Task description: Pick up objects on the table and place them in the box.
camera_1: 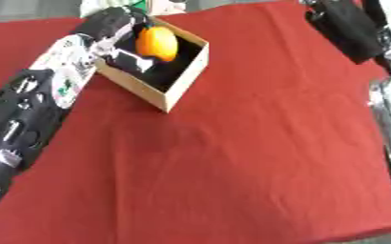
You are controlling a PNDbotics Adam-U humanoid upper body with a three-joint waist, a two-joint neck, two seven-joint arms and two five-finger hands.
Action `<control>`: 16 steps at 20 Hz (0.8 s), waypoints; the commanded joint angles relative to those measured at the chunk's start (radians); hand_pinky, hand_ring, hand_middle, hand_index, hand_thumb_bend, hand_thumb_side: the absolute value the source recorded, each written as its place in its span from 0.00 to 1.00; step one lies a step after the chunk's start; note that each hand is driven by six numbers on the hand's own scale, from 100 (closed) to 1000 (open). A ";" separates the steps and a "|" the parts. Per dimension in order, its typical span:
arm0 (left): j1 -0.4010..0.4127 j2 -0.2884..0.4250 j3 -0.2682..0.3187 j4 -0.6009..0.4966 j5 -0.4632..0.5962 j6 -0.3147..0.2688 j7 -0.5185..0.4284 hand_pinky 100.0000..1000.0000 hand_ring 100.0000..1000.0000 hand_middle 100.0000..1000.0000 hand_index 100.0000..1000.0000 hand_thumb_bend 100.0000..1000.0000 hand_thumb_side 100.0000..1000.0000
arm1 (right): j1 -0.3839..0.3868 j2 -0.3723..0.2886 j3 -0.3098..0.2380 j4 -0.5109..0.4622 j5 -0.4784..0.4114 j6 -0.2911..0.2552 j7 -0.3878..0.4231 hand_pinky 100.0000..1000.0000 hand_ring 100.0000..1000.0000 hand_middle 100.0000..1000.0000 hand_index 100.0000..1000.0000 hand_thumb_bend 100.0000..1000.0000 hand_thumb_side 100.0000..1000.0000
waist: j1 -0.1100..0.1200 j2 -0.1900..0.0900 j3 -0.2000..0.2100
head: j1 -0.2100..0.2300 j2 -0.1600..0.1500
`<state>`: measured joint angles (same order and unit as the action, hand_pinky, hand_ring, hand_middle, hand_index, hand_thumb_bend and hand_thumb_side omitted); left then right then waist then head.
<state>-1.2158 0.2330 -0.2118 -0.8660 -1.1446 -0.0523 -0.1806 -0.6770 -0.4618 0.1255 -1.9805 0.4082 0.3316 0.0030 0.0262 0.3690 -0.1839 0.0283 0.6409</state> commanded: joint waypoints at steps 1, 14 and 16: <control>-0.029 0.007 0.011 -0.026 -0.043 -0.001 -0.025 0.70 0.87 0.79 0.86 0.70 0.38 | -0.008 -0.010 -0.010 -0.019 -0.007 0.002 -0.004 0.93 0.80 0.65 0.88 0.00 0.81 | -0.004 -0.023 0.001 | -0.001 -0.005; -0.023 0.045 0.040 -0.220 0.037 0.063 0.031 0.55 0.75 0.69 0.81 0.56 0.43 | 0.001 -0.018 -0.012 -0.019 -0.008 0.010 -0.003 0.93 0.81 0.65 0.88 0.00 0.81 | -0.009 -0.029 0.021 | -0.013 0.005; -0.019 0.060 0.045 -0.301 0.088 0.088 0.032 0.53 0.73 0.67 0.80 0.54 0.43 | 0.003 -0.020 -0.013 -0.019 -0.007 0.011 -0.003 0.93 0.81 0.65 0.88 0.00 0.81 | -0.011 -0.030 0.027 | -0.018 0.007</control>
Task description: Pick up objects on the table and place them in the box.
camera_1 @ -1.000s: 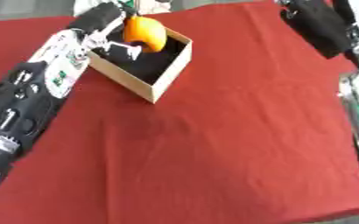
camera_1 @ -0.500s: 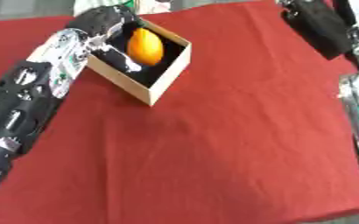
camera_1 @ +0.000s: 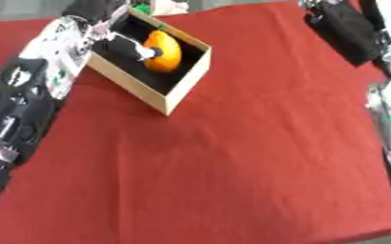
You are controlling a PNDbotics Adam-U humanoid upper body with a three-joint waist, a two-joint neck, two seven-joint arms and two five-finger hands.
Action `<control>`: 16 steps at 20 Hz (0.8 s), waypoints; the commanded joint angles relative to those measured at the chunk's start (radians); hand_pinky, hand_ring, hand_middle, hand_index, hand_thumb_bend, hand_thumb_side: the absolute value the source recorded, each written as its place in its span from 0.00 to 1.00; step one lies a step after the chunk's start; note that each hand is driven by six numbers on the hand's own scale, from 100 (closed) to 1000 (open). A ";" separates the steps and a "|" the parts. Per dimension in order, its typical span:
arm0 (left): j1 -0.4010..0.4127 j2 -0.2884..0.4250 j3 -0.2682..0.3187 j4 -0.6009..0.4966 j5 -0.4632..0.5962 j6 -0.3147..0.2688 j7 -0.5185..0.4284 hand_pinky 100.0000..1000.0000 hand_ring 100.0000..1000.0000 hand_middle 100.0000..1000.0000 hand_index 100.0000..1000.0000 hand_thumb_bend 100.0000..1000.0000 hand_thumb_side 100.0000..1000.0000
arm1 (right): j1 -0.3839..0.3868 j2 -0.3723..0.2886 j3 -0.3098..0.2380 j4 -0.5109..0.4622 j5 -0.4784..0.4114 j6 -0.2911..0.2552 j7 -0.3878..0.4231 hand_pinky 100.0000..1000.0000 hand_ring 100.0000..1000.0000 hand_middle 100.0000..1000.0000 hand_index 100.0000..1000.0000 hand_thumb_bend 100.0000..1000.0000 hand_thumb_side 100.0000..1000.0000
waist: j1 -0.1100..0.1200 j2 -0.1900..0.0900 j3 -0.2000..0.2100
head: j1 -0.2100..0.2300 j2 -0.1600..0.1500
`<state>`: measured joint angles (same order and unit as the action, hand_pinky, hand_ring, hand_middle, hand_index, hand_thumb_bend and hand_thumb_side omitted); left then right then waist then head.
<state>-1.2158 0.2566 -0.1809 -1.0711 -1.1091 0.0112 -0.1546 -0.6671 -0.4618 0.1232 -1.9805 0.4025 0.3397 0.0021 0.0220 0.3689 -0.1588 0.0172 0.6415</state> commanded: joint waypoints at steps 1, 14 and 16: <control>-0.016 0.044 0.016 -0.136 0.078 0.037 0.004 0.52 0.73 0.66 0.79 0.53 0.42 | -0.006 -0.020 -0.010 -0.019 -0.001 0.004 -0.002 0.93 0.81 0.65 0.88 0.00 0.81 | -0.007 -0.030 0.004 | -0.009 0.007; 0.229 0.321 0.000 -0.710 0.485 0.175 -0.030 0.46 0.67 0.62 0.76 0.30 0.31 | -0.005 -0.044 -0.024 -0.019 0.023 -0.003 -0.019 0.93 0.81 0.65 0.87 0.00 0.79 | 0.000 -0.037 0.049 | -0.051 0.014; 0.282 0.356 0.016 -0.789 0.544 0.207 0.009 0.46 0.67 0.62 0.77 0.32 0.34 | -0.006 -0.044 -0.026 -0.019 0.026 -0.005 -0.023 0.93 0.81 0.65 0.87 0.00 0.79 | -0.001 -0.036 0.053 | -0.055 0.012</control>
